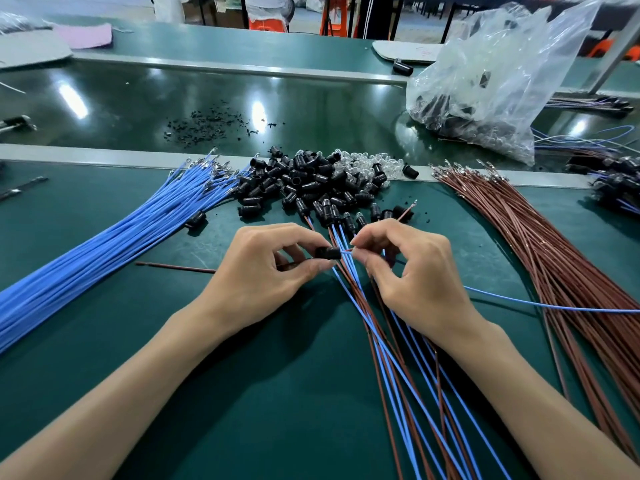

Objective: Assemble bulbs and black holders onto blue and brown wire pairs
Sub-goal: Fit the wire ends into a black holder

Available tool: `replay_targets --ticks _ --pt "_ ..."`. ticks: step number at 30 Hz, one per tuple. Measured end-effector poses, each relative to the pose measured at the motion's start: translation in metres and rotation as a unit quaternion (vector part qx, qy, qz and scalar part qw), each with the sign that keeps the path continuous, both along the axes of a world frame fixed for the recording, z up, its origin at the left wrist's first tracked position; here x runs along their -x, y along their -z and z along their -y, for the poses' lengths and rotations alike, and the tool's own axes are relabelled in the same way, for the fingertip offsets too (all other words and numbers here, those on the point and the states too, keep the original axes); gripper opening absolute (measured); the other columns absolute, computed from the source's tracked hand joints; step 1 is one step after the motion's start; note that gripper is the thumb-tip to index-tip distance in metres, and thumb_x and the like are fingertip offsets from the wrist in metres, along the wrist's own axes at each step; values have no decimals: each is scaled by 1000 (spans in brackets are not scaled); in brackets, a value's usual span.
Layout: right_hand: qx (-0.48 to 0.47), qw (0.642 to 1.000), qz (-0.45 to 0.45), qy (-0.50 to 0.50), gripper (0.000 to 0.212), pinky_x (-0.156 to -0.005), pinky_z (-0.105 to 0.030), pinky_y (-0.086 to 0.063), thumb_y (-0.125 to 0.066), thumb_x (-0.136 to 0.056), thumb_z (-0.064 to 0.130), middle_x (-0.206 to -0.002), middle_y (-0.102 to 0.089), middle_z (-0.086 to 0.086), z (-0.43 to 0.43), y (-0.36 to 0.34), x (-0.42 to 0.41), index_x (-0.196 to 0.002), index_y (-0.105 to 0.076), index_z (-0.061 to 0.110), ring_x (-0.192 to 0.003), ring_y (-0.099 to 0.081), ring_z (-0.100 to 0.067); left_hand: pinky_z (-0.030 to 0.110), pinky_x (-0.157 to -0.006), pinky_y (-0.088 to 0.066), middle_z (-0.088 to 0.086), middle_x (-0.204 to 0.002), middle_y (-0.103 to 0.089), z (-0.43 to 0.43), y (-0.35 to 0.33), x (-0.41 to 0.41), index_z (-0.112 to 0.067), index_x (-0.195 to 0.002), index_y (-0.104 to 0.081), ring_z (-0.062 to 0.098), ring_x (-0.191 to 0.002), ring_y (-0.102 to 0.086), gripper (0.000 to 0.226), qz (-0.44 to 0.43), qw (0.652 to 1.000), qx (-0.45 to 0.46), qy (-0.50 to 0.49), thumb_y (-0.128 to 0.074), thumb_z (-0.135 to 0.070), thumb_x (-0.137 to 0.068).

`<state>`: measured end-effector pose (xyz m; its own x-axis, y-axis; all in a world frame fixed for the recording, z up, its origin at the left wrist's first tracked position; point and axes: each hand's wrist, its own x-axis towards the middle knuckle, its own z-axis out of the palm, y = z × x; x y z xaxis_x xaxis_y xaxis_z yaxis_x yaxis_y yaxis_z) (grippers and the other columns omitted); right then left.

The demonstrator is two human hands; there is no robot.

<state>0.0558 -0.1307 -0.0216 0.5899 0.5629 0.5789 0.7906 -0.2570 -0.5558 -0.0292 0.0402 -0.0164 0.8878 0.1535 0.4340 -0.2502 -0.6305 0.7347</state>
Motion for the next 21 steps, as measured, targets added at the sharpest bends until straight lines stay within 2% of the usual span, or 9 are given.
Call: replay_targets --ticks 2,5,7,11,16,21 --pt "0 1000 0 -2 12 -67 -3 -39 -72 -78 -6 -75 -61 9 0 0 0 -86 -68 3 -69 -53 10 9 -59 -42 -5 -76 -70 0 1 0 -17 -87 -74 7 -65 -61 17 0 1000 -5 -5 -72 -28 -74" --pt "-13 1000 -1 -13 12 -66 -4 -41 -72 -78 -8 -75 -65 2 0 -1 2 -86 -69 0 -70 -57 -5 8 -59 -41 -6 -76 -69 -1 2 -1 -16 -87 -74 6 -64 -60 13 -2 1000 -14 -8 -78 -15 -74" --pt "-17 1000 -2 -14 12 -65 -4 -41 -72 -77 -9 -75 -66 0 -1 -1 2 -85 -69 0 -71 -58 -8 8 -58 -40 -8 -74 -68 -1 2 -1 -15 -86 -74 6 -63 -59 14 -3 1000 -14 -5 -79 -13 -74" --pt "-10 1000 -6 -10 13 -65 -3 -40 -72 -77 -9 -75 -65 2 -3 0 3 -85 -69 1 -69 -54 0 9 -58 -41 -11 -74 -66 -2 2 -1 -15 -87 -75 4 -62 -58 13 -3 1000 -16 1 -79 -13 -74" --pt "6 1000 13 -12 13 -66 -8 -42 -72 -77 -9 -79 -68 0 0 0 0 -85 -70 2 -71 -55 -5 8 -59 -40 -15 -75 -65 -1 1 -1 -22 -86 -73 2 -62 -58 18 1 1000 -21 2 -79 -11 -74" --pt "14 1000 2 -18 14 -68 -4 -40 -72 -77 -9 -79 -65 5 0 1 1 -85 -70 3 -72 -54 -1 8 -59 -39 -9 -75 -66 -2 2 -1 -13 -87 -75 3 -62 -57 14 -4 999 -31 4 -79 -9 -74"
